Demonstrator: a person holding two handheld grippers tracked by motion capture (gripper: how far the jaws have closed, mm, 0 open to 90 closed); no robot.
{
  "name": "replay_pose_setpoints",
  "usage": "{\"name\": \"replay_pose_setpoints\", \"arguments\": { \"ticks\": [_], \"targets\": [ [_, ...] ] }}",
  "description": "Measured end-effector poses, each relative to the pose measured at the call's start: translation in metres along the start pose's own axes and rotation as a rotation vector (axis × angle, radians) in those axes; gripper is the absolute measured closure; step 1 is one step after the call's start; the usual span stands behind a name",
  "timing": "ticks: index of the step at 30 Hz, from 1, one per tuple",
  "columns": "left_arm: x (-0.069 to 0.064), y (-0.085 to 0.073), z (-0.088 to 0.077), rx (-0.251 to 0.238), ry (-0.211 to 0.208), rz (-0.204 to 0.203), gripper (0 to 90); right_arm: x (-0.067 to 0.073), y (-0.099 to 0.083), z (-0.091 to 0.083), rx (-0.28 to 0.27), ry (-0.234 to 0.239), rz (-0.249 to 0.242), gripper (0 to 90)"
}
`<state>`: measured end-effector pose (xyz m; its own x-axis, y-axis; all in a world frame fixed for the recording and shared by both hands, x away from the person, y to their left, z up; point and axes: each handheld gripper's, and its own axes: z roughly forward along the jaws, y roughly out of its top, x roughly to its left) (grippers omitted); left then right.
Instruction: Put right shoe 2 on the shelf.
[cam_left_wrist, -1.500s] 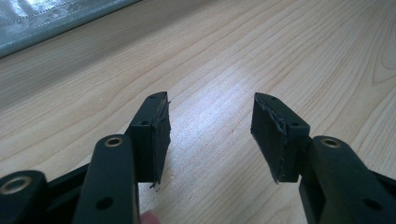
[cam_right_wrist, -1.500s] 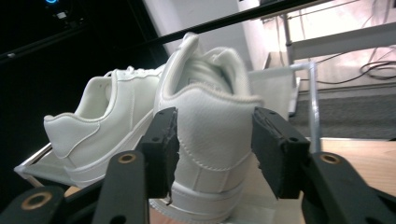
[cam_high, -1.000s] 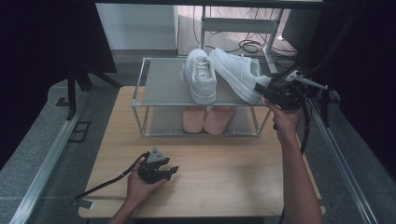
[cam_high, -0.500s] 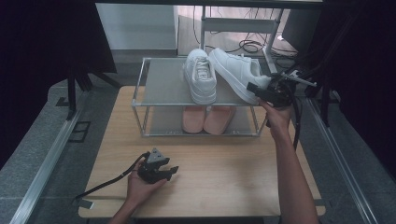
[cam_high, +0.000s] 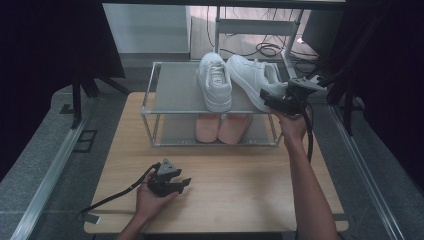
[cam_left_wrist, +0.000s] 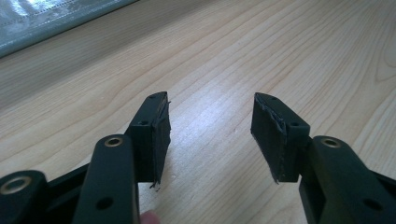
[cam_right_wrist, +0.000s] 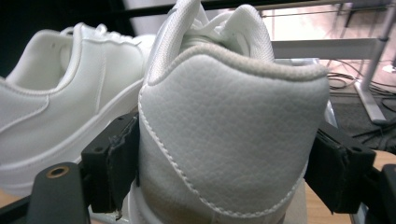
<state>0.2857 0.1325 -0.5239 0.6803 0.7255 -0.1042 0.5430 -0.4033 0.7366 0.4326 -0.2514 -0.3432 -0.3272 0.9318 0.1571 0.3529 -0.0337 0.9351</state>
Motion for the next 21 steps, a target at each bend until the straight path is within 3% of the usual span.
{"name": "replay_pose_setpoints", "arguments": {
  "ticks": [3, 5, 9, 10, 14, 21],
  "targets": [
    [0.000, 0.000, 0.001, 0.002, -0.001, 0.001, 47.9, 0.008, -0.001, 0.001, -0.002, -0.021, 0.011, 18.2],
    [0.000, 0.000, 0.001, 0.003, -0.001, 0.002, 48.0, 0.020, -0.002, 0.002, 0.009, -0.003, -0.001, 16.8],
    [0.000, 0.000, 0.000, -0.005, 0.001, -0.001, 47.9, 0.043, -0.002, 0.002, 0.029, -0.019, -0.097, 15.0],
    [0.000, 0.000, -0.001, -0.006, 0.000, -0.001, 47.9, 0.045, -0.001, 0.003, 0.040, -0.026, -0.095, 14.6],
    [0.000, 0.000, -0.001, -0.005, 0.001, 0.002, 47.9, 0.037, 0.000, 0.000, 0.050, 0.008, -0.064, 14.9],
    [0.000, 0.000, -0.001, -0.007, -0.001, 0.000, 47.8, 0.026, 0.000, -0.021, -0.032, 0.077, -0.027, 18.1]
  ]
}}
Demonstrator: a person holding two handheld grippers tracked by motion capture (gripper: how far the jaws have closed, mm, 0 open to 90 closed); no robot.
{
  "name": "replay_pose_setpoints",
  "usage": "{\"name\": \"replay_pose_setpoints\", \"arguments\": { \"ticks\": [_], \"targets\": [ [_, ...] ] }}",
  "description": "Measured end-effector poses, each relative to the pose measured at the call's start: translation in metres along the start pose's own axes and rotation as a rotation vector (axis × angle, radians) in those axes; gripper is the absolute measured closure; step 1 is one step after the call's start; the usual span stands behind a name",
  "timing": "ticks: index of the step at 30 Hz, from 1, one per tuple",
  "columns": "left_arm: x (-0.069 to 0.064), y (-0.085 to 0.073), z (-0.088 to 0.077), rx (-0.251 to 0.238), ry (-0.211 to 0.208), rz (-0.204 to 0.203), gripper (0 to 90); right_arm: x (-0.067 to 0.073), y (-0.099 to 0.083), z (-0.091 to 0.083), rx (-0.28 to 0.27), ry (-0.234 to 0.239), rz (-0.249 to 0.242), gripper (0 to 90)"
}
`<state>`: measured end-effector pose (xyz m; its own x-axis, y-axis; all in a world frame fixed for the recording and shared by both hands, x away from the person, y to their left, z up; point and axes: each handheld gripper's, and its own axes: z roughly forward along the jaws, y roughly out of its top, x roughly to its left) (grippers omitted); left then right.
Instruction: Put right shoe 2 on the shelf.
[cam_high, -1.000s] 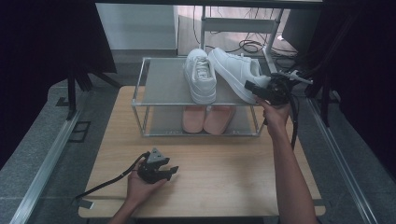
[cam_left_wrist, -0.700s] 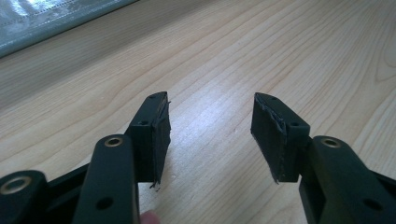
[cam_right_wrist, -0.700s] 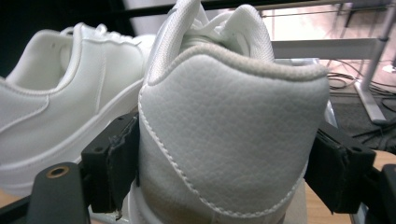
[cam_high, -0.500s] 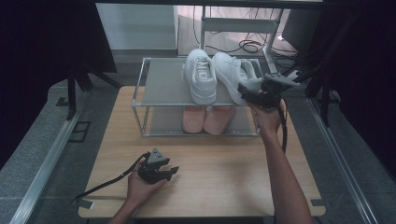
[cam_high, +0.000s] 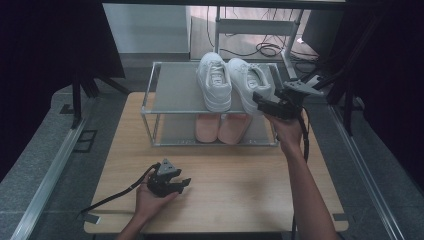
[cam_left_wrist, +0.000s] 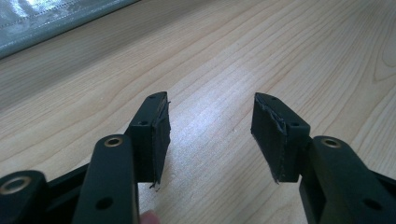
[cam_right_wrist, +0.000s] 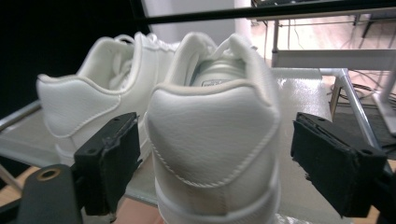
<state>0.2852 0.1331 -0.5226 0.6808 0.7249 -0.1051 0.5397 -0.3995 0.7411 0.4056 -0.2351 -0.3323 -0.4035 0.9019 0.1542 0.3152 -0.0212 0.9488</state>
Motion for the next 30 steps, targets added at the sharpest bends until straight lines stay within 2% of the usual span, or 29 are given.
{"name": "replay_pose_setpoints", "arguments": {
  "ticks": [2, 4, 6, 8, 11, 16, 19, 22, 28, 30],
  "targets": [
    [0.000, 0.000, 0.000, -0.001, 0.000, -0.002, 47.8, -0.006, 0.001, -0.008, -0.028, 0.011, 0.016, 23.3],
    [0.000, 0.000, 0.000, -0.001, 0.001, -0.002, 47.8, -0.014, 0.002, -0.018, -0.065, 0.023, 0.038, 32.5],
    [0.000, 0.000, 0.000, -0.001, 0.000, -0.002, 47.8, -0.023, 0.003, -0.028, -0.108, 0.009, 0.052, 41.3],
    [0.000, 0.000, 0.000, 0.001, 0.000, -0.002, 47.8, -0.034, 0.003, -0.036, -0.122, -0.004, 0.079, 52.1],
    [0.000, 0.000, 0.000, 0.001, -0.002, -0.001, 47.8, -0.048, 0.001, -0.038, -0.090, -0.034, 0.092, 64.1],
    [0.000, 0.000, 0.000, 0.000, -0.001, -0.005, 47.7, -0.061, -0.012, -0.025, 0.002, -0.039, 0.092, 82.8],
    [0.000, 0.000, 0.000, 0.000, 0.001, -0.003, 47.6, -0.063, -0.020, -0.015, 0.033, -0.030, 0.089, 88.7],
    [0.001, 0.000, 0.000, 0.001, 0.001, -0.001, 47.5, -0.060, -0.024, -0.007, 0.056, -0.020, 0.080, 89.5],
    [0.001, 0.000, 0.000, 0.000, 0.001, 0.000, 47.5, -0.047, -0.027, 0.004, 0.083, 0.013, 0.054, 89.8],
    [0.001, 0.000, -0.001, -0.001, 0.002, 0.001, 47.5, -0.041, -0.026, 0.005, 0.080, -0.007, 0.029, 89.9]
  ]
}}
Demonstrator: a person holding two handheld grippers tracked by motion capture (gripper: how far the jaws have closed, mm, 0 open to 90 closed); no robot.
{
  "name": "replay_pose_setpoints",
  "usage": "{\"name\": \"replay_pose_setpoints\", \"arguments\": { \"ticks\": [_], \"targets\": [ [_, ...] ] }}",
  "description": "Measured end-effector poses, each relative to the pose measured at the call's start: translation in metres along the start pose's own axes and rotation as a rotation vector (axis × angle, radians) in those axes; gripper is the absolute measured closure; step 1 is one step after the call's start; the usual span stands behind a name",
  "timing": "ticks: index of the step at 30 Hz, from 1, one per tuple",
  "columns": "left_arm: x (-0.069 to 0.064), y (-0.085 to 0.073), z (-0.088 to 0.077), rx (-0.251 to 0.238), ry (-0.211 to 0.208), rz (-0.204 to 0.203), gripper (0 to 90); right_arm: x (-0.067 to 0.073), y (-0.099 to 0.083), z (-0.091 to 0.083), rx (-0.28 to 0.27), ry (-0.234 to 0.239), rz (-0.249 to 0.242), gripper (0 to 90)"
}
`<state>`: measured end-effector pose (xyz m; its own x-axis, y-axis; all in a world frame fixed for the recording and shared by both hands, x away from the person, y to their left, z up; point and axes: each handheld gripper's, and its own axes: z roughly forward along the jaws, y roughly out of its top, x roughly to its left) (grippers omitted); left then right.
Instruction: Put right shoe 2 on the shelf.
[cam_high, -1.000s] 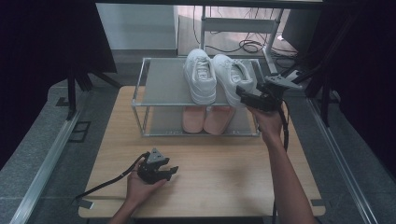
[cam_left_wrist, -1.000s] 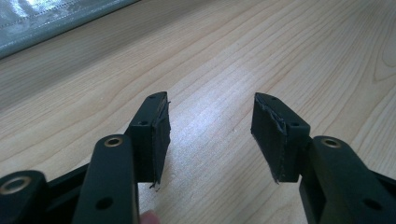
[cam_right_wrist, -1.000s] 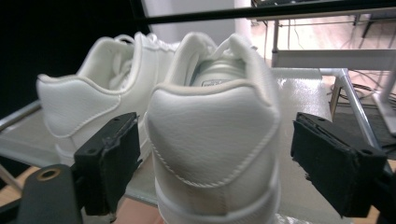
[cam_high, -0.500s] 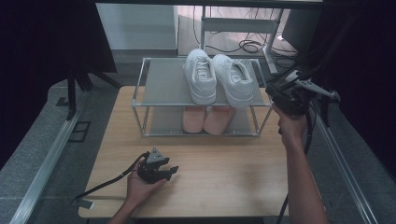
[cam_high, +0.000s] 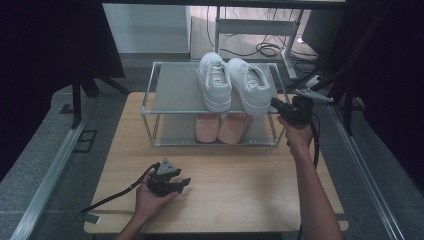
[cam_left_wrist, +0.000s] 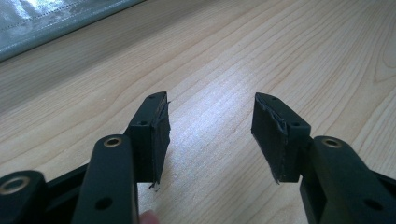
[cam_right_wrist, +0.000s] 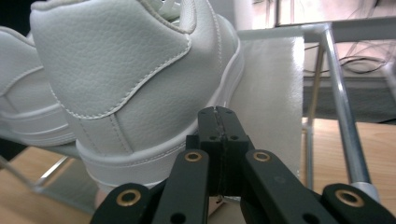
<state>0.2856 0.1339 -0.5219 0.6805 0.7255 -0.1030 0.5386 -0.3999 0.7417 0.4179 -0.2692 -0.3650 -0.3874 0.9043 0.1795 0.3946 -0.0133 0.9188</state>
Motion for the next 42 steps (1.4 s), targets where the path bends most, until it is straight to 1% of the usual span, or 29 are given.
{"name": "replay_pose_setpoints", "arguments": {
  "ticks": [1, 3, 5, 8, 10, 12, 16, 18, 21, 25, 27, 29, 33, 35, 42],
  "targets": [
    [0.000, 0.000, 0.000, 0.000, -0.001, 0.000, 47.5, 0.002, 0.000, 0.000, -0.002, -0.006, -0.007, 90.0],
    [0.000, 0.000, 0.001, 0.000, -0.003, -0.002, 47.5, 0.003, 0.001, 0.000, 0.001, 0.014, 0.004, 89.9],
    [0.000, 0.000, 0.001, 0.001, -0.004, -0.003, 47.5, 0.007, 0.000, 0.000, 0.000, 0.013, -0.003, 90.0],
    [0.000, 0.000, 0.001, 0.000, -0.004, -0.003, 47.5, 0.013, 0.000, 0.001, 0.006, 0.046, -0.005, 90.0],
    [0.000, 0.000, 0.001, 0.001, -0.005, -0.004, 47.5, 0.018, 0.000, 0.001, 0.006, 0.047, -0.018, 89.9],
    [0.000, 0.000, 0.002, 0.002, -0.007, -0.003, 47.5, 0.021, -0.001, 0.002, 0.009, 0.070, -0.017, 89.9],
    [0.000, 0.000, 0.002, 0.003, -0.007, 0.000, 47.5, 0.028, -0.001, 0.004, 0.006, 0.087, -0.023, 89.9],
    [0.000, 0.000, 0.001, 0.001, -0.005, 0.000, 47.5, 0.030, -0.002, 0.005, 0.002, 0.078, -0.030, 89.9],
    [0.000, 0.000, 0.002, 0.002, -0.007, -0.001, 47.5, 0.029, -0.002, 0.005, 0.002, 0.084, -0.018, 89.9],
    [0.000, 0.000, 0.003, 0.004, -0.008, -0.001, 47.5, 0.031, -0.002, 0.005, 0.000, 0.078, -0.023, 89.9],
    [0.000, 0.000, 0.002, 0.002, -0.009, -0.002, 47.5, 0.032, -0.003, 0.007, 0.008, 0.101, -0.016, 89.9],
    [0.000, 0.000, 0.002, 0.001, -0.007, -0.003, 47.5, 0.035, -0.004, 0.006, -0.002, 0.080, -0.034, 89.9],
    [0.000, 0.000, 0.003, 0.004, -0.010, -0.002, 47.5, 0.034, -0.004, 0.007, -0.004, 0.088, -0.020, 89.9],
    [0.000, 0.000, 0.003, 0.004, -0.010, -0.002, 47.5, 0.036, -0.005, 0.007, -0.008, 0.076, -0.028, 90.0],
    [0.000, 0.000, 0.003, 0.002, -0.007, -0.002, 47.5, 0.043, -0.005, 0.009, -0.010, 0.098, -0.035, 90.0]
  ]
}}
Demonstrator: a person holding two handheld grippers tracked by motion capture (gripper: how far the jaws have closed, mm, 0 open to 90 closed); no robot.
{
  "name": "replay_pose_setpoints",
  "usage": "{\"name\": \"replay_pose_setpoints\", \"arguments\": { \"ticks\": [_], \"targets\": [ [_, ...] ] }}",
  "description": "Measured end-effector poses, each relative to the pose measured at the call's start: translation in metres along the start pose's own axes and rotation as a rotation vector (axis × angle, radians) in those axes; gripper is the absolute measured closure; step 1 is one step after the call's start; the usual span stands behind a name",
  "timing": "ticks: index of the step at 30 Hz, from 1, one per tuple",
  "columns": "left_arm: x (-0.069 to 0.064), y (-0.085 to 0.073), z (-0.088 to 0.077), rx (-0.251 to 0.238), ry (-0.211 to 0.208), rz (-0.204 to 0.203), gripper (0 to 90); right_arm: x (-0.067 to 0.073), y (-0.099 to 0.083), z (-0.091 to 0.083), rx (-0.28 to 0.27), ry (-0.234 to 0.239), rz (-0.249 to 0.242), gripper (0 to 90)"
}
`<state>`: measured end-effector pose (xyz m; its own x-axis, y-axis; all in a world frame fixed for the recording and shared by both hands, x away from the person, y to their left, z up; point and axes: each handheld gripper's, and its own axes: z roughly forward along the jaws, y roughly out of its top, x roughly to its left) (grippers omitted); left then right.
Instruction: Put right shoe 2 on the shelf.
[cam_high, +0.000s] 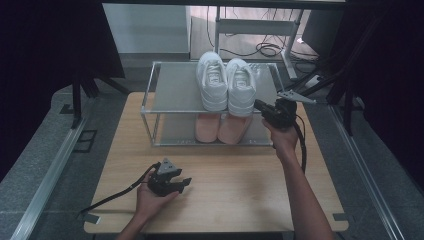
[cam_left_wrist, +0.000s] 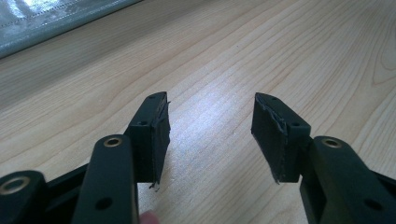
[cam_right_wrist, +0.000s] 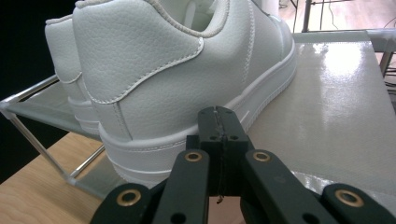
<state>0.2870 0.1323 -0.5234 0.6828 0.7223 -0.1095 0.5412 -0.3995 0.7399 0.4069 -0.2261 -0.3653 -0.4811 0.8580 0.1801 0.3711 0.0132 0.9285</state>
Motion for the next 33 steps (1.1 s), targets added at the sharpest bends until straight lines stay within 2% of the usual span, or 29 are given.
{"name": "replay_pose_setpoints", "arguments": {
  "ticks": [8, 17, 26, 29, 33],
  "targets": [
    [0.000, 0.000, 0.000, 0.000, -0.001, -0.001, 47.5, 0.002, 0.000, 0.001, -0.003, -0.003, 0.005, 90.0],
    [0.000, 0.000, 0.000, 0.001, 0.001, 0.000, 47.5, 0.003, -0.001, 0.002, -0.007, 0.025, 0.018, 90.0],
    [0.000, 0.000, 0.000, 0.000, 0.001, 0.002, 47.5, 0.005, -0.002, 0.001, -0.005, 0.010, -0.005, 89.8],
    [0.000, 0.000, -0.001, -0.001, 0.003, 0.002, 47.5, 0.001, -0.002, 0.000, -0.002, -0.003, -0.015, 80.4],
    [0.000, 0.000, -0.002, -0.001, 0.005, 0.004, 47.5, -0.005, -0.004, -0.009, -0.022, 0.000, 0.007, 77.4]
  ]
}}
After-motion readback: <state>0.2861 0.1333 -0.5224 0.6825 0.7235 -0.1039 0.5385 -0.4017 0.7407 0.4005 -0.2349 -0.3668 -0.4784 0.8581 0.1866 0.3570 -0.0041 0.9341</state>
